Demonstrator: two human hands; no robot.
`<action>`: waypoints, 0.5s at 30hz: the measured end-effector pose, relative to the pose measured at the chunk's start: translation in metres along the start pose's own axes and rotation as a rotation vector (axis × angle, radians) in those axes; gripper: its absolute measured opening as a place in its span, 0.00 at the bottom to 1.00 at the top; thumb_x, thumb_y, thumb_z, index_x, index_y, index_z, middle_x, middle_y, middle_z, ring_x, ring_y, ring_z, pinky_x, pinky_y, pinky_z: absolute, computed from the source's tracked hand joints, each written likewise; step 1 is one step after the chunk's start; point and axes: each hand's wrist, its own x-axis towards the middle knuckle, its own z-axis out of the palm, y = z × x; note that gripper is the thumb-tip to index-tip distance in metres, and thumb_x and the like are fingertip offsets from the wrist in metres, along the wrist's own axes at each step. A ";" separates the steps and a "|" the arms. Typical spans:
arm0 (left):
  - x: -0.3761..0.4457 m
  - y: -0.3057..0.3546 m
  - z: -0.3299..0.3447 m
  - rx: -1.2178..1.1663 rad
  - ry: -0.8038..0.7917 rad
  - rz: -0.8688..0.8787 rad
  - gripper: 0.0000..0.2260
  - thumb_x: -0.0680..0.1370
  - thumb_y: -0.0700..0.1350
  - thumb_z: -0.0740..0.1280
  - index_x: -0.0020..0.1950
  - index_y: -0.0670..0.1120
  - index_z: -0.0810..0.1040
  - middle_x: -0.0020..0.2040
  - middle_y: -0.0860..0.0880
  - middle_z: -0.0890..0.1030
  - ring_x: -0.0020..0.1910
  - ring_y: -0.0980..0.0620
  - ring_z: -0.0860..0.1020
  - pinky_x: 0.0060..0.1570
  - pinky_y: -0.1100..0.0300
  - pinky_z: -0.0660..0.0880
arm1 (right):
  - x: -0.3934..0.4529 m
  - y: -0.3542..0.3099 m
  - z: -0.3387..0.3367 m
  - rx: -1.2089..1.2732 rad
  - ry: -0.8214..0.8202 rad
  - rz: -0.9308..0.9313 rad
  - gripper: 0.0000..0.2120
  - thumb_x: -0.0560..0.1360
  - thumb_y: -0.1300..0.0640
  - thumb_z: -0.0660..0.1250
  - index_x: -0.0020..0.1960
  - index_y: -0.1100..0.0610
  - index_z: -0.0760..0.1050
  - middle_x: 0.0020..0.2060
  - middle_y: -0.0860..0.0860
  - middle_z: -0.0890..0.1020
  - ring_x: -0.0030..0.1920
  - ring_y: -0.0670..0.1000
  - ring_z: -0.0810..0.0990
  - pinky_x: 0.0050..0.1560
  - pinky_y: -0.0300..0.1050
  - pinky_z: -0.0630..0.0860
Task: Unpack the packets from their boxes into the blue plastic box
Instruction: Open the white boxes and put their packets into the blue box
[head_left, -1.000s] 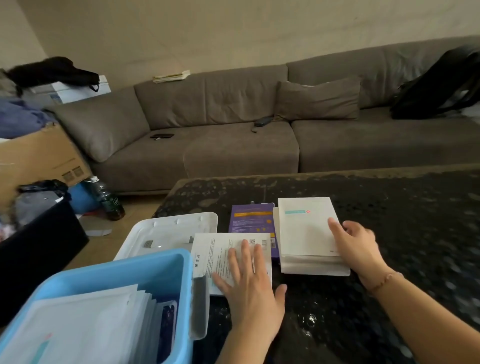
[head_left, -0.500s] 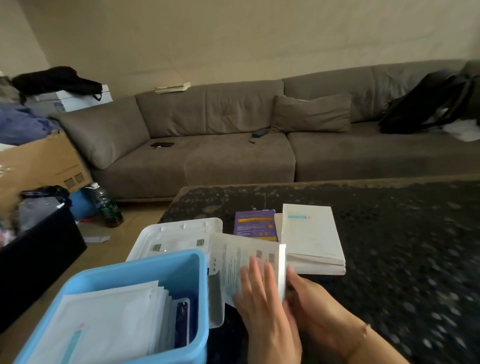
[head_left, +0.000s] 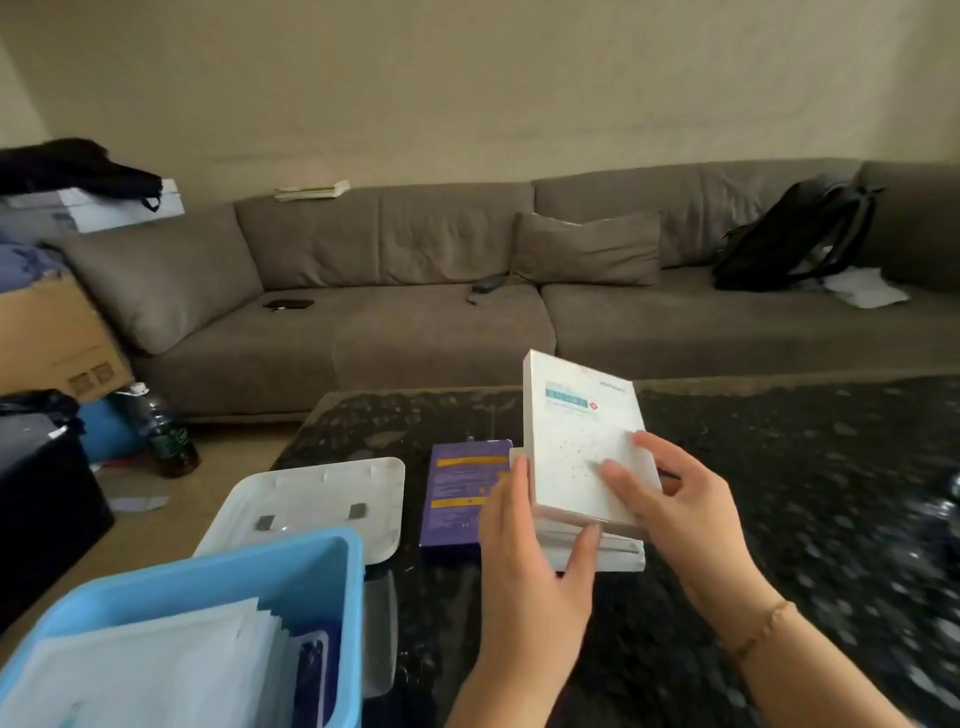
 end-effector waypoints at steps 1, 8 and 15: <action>0.010 0.001 0.001 -0.025 -0.024 -0.023 0.32 0.73 0.55 0.74 0.74 0.56 0.65 0.68 0.60 0.69 0.69 0.60 0.67 0.66 0.59 0.72 | 0.011 0.005 0.000 -0.122 0.033 -0.035 0.31 0.70 0.43 0.73 0.70 0.48 0.70 0.66 0.49 0.75 0.60 0.50 0.77 0.58 0.52 0.80; 0.020 -0.022 0.016 0.135 -0.183 -0.131 0.31 0.72 0.55 0.75 0.72 0.50 0.68 0.72 0.54 0.67 0.71 0.54 0.63 0.71 0.54 0.68 | 0.045 0.047 0.014 -0.371 -0.090 -0.021 0.31 0.74 0.40 0.68 0.73 0.49 0.66 0.72 0.50 0.65 0.70 0.53 0.65 0.69 0.53 0.69; 0.013 -0.035 0.009 0.050 -0.321 -0.306 0.47 0.72 0.57 0.74 0.81 0.51 0.47 0.78 0.55 0.60 0.77 0.54 0.61 0.73 0.54 0.62 | 0.024 0.076 -0.008 -0.241 -0.292 -0.100 0.51 0.61 0.36 0.73 0.77 0.46 0.53 0.66 0.37 0.63 0.68 0.43 0.66 0.67 0.44 0.69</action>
